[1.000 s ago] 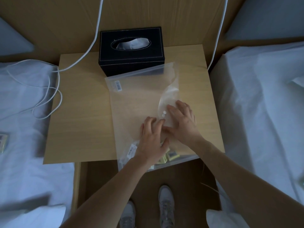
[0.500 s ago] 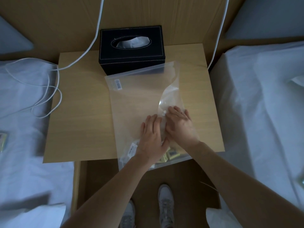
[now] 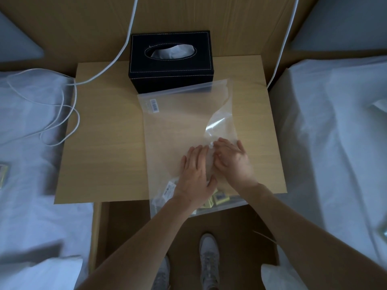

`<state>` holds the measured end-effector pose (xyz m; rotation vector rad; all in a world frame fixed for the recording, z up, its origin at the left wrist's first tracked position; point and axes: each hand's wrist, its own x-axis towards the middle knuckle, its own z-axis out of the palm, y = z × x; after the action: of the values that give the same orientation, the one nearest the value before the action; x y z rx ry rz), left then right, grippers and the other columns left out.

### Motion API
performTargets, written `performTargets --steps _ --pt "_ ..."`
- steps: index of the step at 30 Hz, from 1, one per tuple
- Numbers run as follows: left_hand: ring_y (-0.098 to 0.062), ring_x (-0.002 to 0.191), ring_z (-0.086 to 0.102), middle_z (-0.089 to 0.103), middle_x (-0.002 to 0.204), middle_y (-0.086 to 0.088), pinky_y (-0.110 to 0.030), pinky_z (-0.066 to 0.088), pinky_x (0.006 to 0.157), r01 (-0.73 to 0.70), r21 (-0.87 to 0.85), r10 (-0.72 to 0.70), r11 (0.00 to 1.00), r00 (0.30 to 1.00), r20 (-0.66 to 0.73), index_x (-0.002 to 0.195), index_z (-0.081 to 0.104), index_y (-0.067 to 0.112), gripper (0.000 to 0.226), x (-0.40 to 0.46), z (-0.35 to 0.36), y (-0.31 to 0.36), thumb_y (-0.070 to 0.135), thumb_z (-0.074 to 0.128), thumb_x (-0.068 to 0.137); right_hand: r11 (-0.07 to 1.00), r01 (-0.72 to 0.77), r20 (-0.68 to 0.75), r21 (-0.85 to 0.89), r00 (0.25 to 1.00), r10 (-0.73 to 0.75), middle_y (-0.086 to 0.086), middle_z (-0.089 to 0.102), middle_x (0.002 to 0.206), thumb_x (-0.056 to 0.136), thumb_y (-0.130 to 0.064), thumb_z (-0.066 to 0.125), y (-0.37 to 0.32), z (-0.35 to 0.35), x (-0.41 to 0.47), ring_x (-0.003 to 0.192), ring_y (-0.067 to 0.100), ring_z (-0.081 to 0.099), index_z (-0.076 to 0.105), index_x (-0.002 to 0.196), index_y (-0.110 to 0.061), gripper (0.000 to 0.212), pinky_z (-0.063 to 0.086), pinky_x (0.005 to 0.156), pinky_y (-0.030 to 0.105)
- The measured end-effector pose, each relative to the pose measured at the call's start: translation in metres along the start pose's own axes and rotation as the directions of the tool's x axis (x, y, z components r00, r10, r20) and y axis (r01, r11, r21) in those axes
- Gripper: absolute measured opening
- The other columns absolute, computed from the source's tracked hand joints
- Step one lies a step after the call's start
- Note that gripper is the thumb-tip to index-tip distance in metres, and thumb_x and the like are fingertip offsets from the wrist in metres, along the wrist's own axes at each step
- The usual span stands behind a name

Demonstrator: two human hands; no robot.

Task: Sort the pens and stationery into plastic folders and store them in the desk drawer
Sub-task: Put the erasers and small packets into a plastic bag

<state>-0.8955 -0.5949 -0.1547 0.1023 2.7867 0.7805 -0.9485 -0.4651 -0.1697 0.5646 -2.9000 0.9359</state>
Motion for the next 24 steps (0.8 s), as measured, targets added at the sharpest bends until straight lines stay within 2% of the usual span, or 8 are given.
performTargets --steps 2,5,8,11,14,21,24 --pt "-0.024 0.144 0.009 0.018 0.153 -0.01 -0.038 0.005 0.119 0.006 -0.012 -0.006 1.0 1.0 0.012 0.148 0.013 0.008 0.07 0.0 0.0 0.0 0.035 0.044 0.092 1.0 0.001 -0.014 -0.01 1.0 -0.001 0.012 0.071 0.103 0.074 -0.006 0.056 -0.001 0.0 0.0 0.109 0.025 0.064 0.07 0.098 -0.001 0.028 0.043 0.094 0.062" --pt "-0.024 0.143 0.01 0.02 0.152 -0.009 -0.039 0.006 0.119 0.003 -0.032 -0.003 0.999 1.0 0.001 0.147 0.014 0.008 0.07 0.0 -0.001 0.001 0.029 0.05 0.091 1.0 0.02 -0.02 -0.023 1.0 -0.02 0.012 0.072 0.103 0.077 -0.011 0.052 -0.001 -0.001 -0.002 0.108 0.025 0.064 0.07 0.099 0.0 0.03 0.042 0.095 0.063" --pt "-0.025 0.143 0.012 0.021 0.151 -0.01 -0.037 0.006 0.119 0.006 -0.015 -0.006 1.0 1.0 0.002 0.147 0.015 0.007 0.07 0.0 0.0 0.0 0.037 0.041 0.09 0.998 0.05 -0.036 -0.049 0.998 -0.052 0.013 0.072 0.1 0.074 -0.008 0.056 -0.002 -0.002 -0.001 0.104 0.025 0.066 0.071 0.094 0.0 0.027 0.041 0.095 0.064" --pt "-0.028 0.139 0.021 0.028 0.147 -0.012 -0.044 0.018 0.116 -0.014 0.047 0.015 0.999 1.0 -0.024 0.147 0.021 0.009 0.072 0.001 0.002 -0.001 0.044 0.028 0.084 0.996 0.069 -0.04 -0.055 0.997 -0.071 0.012 0.072 0.099 0.079 -0.019 0.05 -0.004 -0.004 -0.001 0.101 0.025 0.068 0.071 0.092 -0.001 0.03 0.041 0.095 0.063" --pt "-0.029 0.136 0.028 0.033 0.142 -0.012 -0.047 0.028 0.111 -0.017 0.08 0.02 0.997 0.999 -0.04 0.143 0.029 0.007 0.067 0.002 0.003 -0.002 0.039 0.036 0.085 0.993 0.09 -0.036 -0.072 0.995 -0.093 0.01 0.073 0.098 0.08 -0.024 0.044 -0.003 -0.004 -0.003 0.101 0.023 0.068 0.071 0.094 -0.003 0.037 0.041 0.095 0.063" --pt "-0.027 0.139 0.022 0.03 0.144 -0.012 -0.045 0.021 0.114 -0.011 0.067 0.013 0.998 1.0 -0.018 0.142 0.03 0.008 0.063 0.002 0.003 -0.001 0.034 0.046 0.086 0.975 0.166 -0.036 -0.146 0.984 -0.173 0.007 0.073 0.096 0.08 -0.021 0.044 0.002 -0.007 -0.008 0.097 0.019 0.069 0.072 0.094 -0.004 0.036 0.044 0.091 0.064" --pt "-0.029 0.138 0.025 0.032 0.143 -0.014 -0.047 0.024 0.112 -0.014 0.071 0.016 0.997 0.999 -0.032 0.143 0.032 0.005 0.066 0.001 0.002 0.0 0.036 0.04 0.085 0.977 0.14 -0.041 -0.161 0.988 -0.149 0.009 0.073 0.098 0.081 -0.022 0.042 -0.001 -0.005 -0.01 0.098 0.021 0.069 0.072 0.094 -0.004 0.037 0.044 0.09 0.065"
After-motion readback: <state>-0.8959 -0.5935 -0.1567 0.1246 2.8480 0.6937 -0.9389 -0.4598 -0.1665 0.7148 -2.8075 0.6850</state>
